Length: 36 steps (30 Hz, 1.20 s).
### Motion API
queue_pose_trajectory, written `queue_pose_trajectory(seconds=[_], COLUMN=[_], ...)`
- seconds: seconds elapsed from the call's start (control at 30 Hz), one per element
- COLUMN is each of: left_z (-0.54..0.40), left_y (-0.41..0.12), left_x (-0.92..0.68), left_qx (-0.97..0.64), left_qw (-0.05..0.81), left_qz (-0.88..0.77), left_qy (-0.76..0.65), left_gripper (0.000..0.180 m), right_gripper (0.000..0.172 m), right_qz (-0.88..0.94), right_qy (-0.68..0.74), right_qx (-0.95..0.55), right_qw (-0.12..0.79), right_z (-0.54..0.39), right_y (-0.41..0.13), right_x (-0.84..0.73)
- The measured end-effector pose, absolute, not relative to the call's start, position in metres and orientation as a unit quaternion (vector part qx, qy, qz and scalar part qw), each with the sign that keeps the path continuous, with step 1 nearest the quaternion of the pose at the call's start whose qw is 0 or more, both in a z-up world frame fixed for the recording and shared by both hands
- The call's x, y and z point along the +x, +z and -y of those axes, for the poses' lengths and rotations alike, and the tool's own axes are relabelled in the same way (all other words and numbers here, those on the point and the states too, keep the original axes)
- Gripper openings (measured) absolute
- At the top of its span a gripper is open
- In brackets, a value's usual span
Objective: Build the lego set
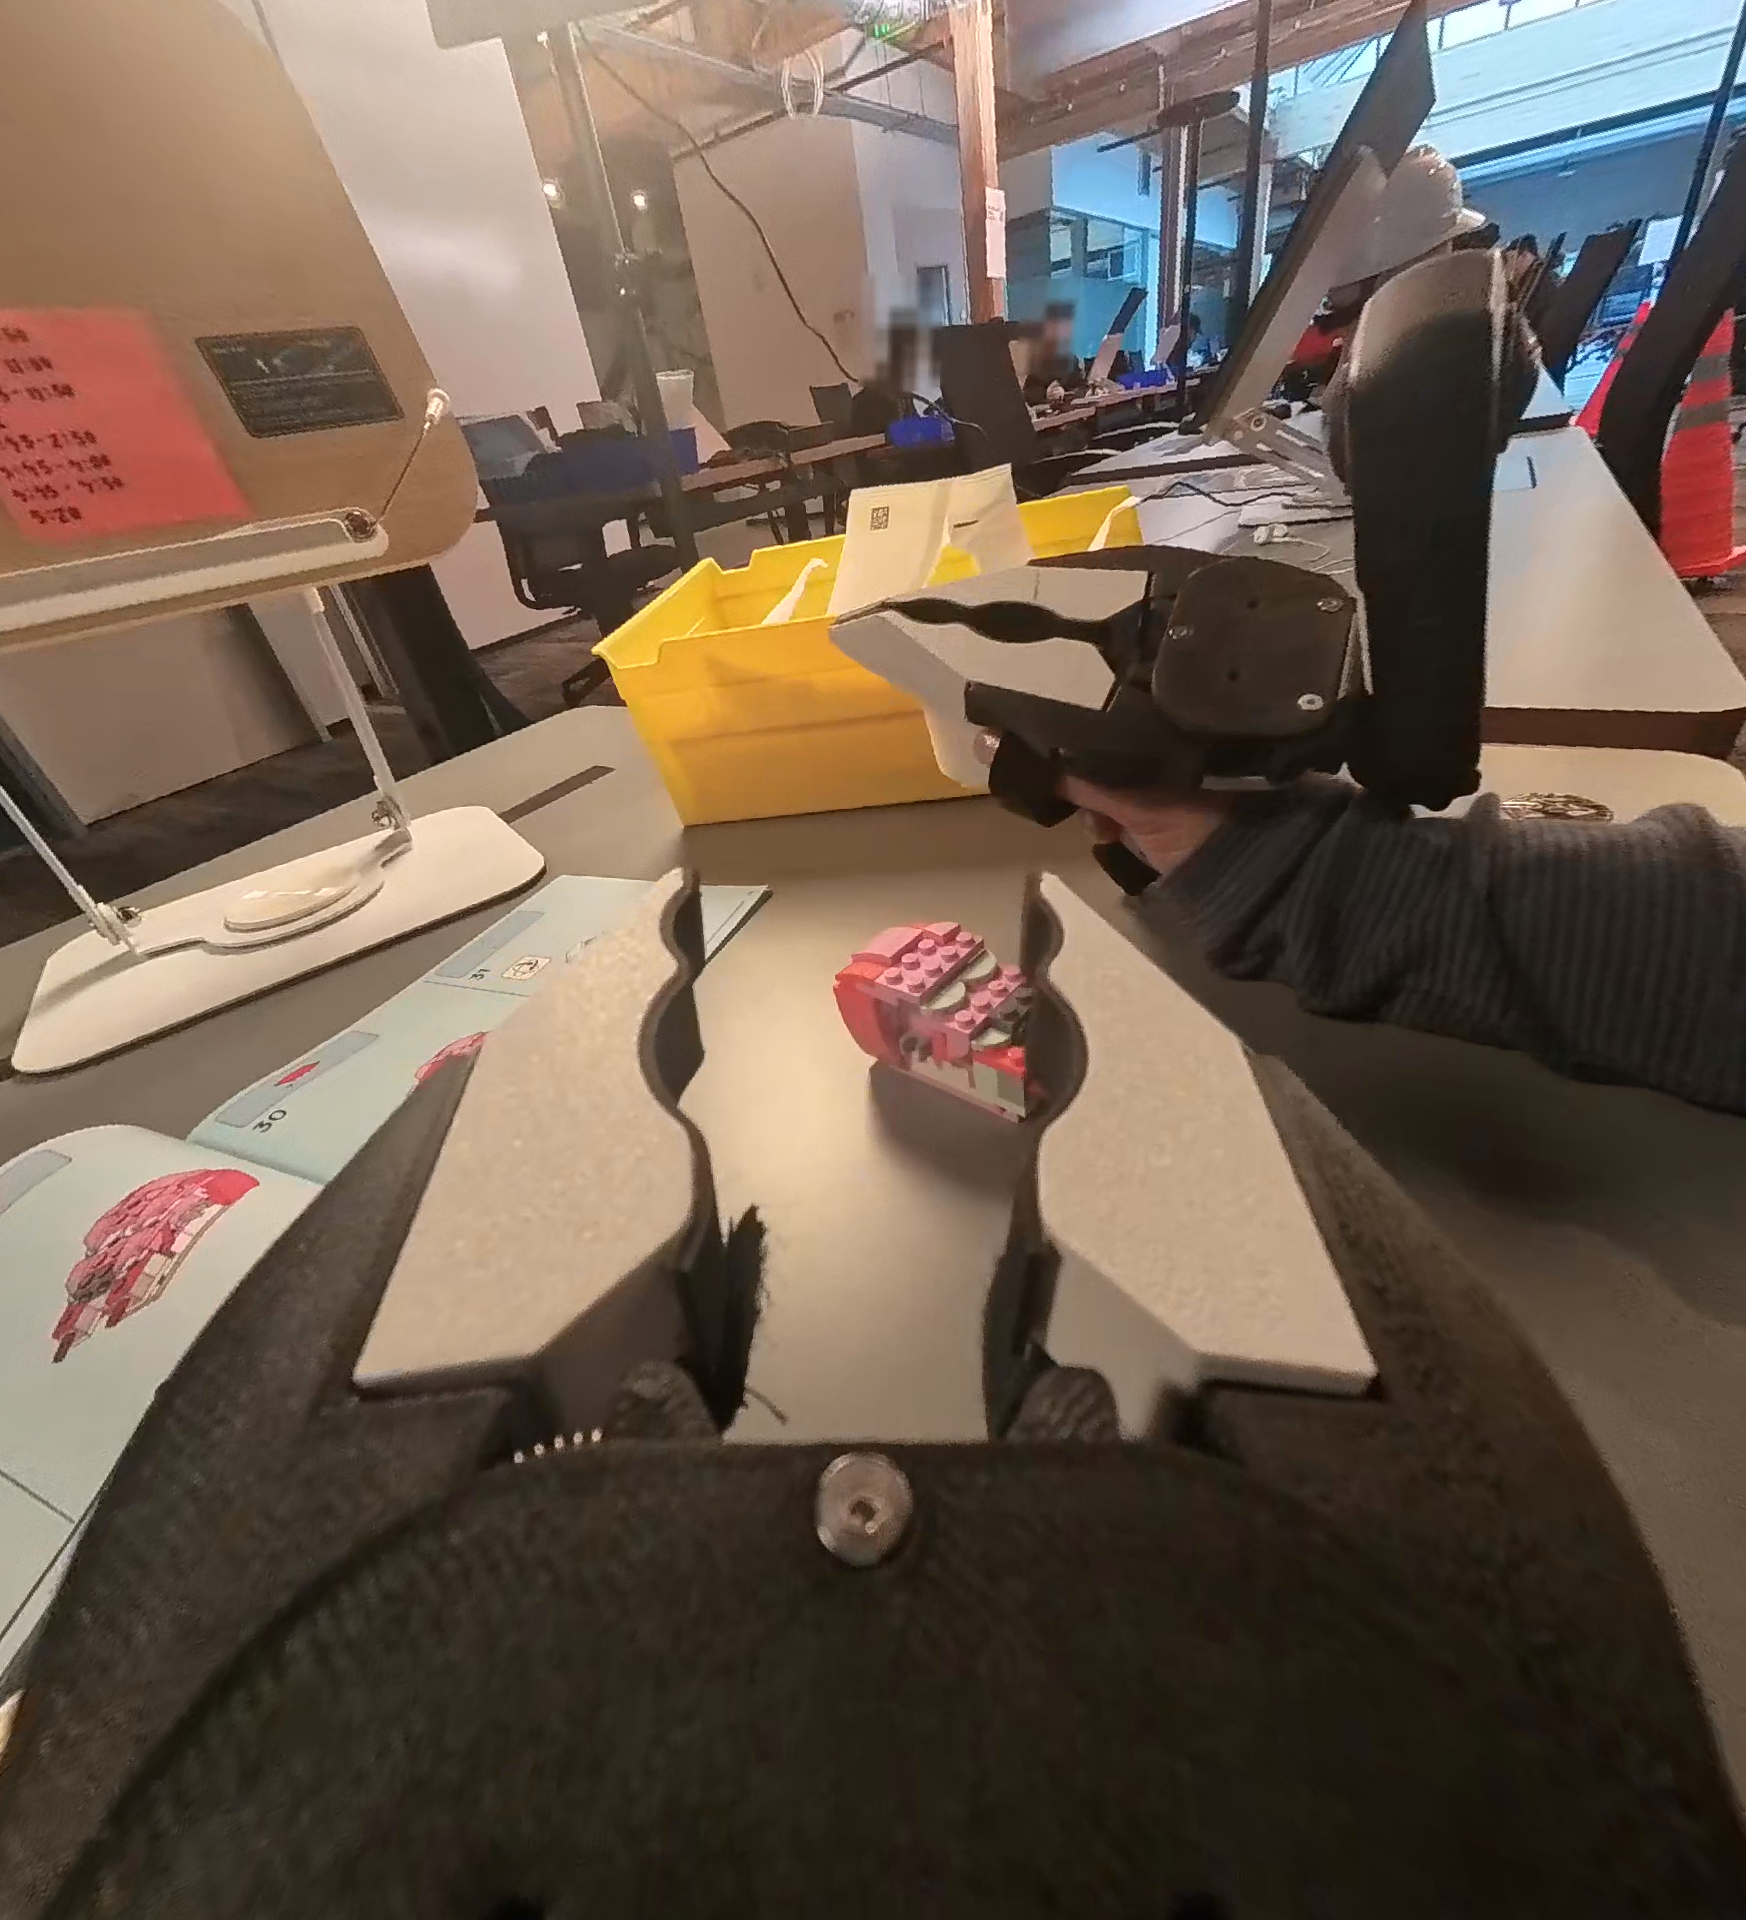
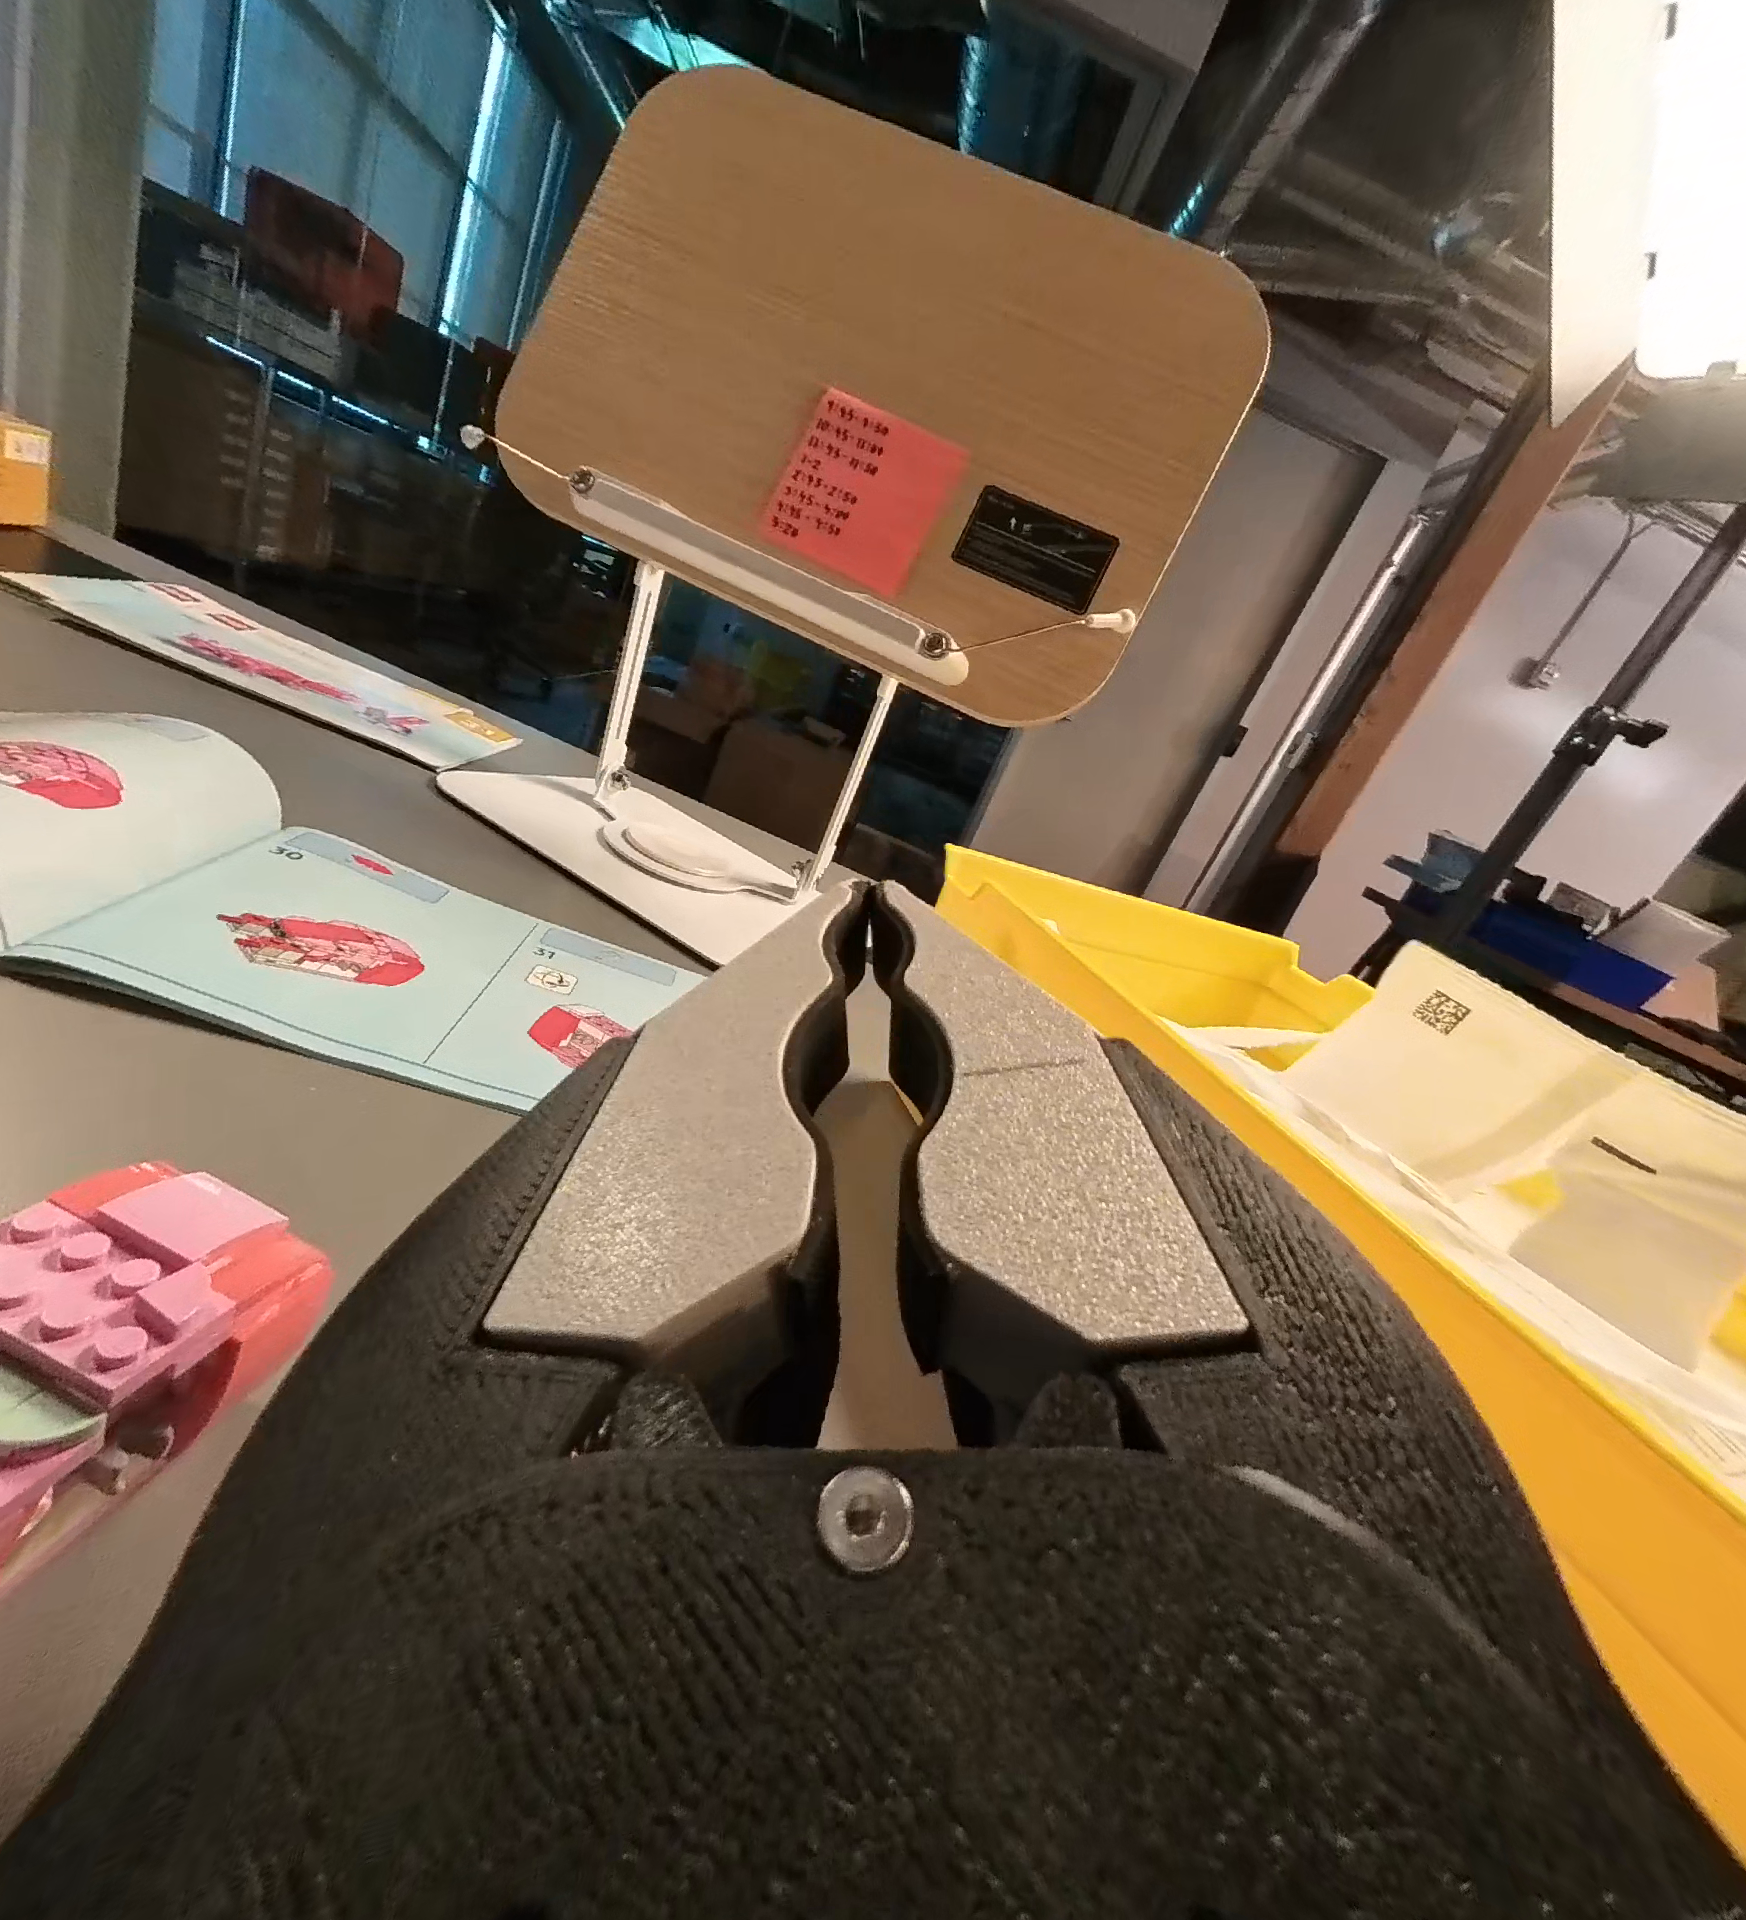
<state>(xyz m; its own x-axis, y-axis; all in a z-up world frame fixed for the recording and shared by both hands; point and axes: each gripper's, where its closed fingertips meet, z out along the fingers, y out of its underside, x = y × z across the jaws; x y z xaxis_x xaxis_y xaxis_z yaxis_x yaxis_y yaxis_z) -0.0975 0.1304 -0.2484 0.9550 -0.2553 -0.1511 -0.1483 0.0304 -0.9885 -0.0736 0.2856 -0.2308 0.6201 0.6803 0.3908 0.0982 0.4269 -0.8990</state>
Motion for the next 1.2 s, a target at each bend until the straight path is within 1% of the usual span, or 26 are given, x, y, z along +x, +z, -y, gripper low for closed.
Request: queue_pose_trajectory(seconds=[0.77, 0.9, 1.2], left_z=[-0.133, -0.133, -0.134], left_y=[-0.247, -0.245, -0.25], left_x=[-0.107, -0.112, -0.105], left_qx=[-0.693, -0.691, -0.697], left_qw=[0.709, 0.714, 0.703], left_qz=[-0.126, -0.116, -0.138], left_qy=[-0.029, -0.02, -0.015], left_gripper=[0.06, 0.055, 0.054], right_gripper=[0.0, 0.0, 0.0], right_qz=[0.381, 0.379, 0.374], right_qy=[0.21, 0.212, 0.218], right_qx=[-0.5, -0.501, -0.503], right_qw=[0.749, 0.749, 0.748], right_z=[-0.285, -0.285, -0.286], right_y=[-0.229, -0.229, -0.228], right_x=[-0.072, -0.071, -0.07])
